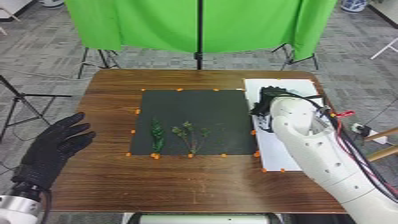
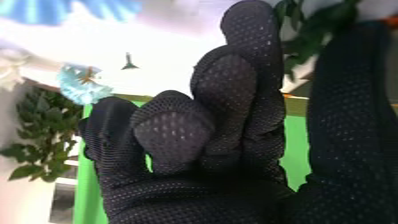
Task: Arrange flowers
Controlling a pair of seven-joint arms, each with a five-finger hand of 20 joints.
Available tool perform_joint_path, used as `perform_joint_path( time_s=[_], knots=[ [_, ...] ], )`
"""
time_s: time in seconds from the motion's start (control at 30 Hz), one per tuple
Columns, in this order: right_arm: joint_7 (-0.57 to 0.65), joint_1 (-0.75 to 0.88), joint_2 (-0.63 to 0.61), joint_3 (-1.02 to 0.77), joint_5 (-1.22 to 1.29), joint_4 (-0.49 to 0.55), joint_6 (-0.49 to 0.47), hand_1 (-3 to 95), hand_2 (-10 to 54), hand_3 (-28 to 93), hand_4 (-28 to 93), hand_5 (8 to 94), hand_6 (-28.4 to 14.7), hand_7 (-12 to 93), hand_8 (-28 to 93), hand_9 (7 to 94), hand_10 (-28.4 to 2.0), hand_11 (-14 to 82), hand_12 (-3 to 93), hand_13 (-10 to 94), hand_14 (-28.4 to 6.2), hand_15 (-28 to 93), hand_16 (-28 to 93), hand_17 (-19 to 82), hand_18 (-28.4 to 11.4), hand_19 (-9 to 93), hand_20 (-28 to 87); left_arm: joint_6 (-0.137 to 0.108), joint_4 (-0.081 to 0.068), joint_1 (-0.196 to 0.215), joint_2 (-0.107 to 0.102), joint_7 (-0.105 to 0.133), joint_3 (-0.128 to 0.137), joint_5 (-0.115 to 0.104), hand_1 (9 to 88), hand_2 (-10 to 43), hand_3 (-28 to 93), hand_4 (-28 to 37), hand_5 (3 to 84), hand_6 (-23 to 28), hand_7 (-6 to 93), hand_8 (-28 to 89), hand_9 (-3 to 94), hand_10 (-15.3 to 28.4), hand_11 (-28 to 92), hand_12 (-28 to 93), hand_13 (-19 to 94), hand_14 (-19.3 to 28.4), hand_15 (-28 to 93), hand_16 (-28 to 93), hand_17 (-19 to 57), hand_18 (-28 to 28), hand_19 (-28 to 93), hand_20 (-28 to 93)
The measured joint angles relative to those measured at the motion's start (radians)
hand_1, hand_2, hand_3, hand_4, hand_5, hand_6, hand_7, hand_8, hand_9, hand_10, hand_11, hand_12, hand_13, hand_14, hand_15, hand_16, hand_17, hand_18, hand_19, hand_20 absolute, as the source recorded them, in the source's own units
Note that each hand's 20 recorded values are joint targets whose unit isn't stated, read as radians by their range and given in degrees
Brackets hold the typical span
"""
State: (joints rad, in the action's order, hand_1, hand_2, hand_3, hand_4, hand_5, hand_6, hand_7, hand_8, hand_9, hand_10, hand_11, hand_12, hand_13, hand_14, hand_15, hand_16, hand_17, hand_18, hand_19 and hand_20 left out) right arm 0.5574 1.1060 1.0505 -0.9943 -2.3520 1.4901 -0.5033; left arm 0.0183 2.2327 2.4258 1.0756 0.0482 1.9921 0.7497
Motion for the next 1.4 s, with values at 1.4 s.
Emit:
perform_joint_path(
  time_s=[1.4],
  knots=[
    [-0.009,0.135,-0.060,-0.179,0.140,0.134,-0.066,36.3,-9.5,56,-28,60.8,-2.4,43,-19,71.6,-10.1,51.3,31.8,70,-6.8,73,26,35,-21.0,92,46,0.000,0.000,0.001,0.009,0.000,0.001,0.000,27.4,-1.1,72,-22.5,33.2,1.9,28.6,-14,29.0,12.5,32,14,26,15.1,44,-1,-4.9,22.7,50,9]
  ],
)
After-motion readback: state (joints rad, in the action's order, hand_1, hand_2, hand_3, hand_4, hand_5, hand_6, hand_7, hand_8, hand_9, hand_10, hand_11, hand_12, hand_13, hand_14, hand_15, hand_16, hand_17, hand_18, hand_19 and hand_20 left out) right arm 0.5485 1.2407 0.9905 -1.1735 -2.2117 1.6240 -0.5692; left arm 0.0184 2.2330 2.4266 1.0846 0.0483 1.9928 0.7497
